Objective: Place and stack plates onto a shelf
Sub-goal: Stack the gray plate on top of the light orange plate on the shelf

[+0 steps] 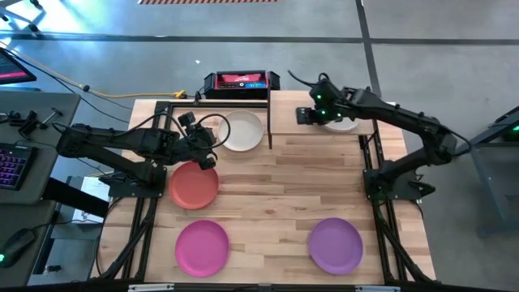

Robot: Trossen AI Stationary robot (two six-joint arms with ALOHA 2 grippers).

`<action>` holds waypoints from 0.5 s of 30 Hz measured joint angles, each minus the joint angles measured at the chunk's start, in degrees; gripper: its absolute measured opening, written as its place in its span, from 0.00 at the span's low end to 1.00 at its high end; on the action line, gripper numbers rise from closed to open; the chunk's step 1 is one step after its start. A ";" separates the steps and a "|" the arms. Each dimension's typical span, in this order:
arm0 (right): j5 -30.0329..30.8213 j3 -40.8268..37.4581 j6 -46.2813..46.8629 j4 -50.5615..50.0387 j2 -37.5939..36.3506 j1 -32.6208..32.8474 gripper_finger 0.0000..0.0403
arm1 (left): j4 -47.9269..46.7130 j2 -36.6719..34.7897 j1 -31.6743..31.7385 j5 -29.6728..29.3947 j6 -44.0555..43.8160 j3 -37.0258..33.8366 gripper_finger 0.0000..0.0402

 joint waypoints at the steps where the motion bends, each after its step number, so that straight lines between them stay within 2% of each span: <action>1: 0.08 0.00 0.02 -0.17 0.68 -0.19 0.31 | 0.00 0.00 0.00 0.01 0.00 -0.02 0.37; 15: 3.68 -0.02 0.65 -6.32 2.42 -2.20 0.31 | 0.00 0.00 0.00 0.01 0.00 -0.02 0.37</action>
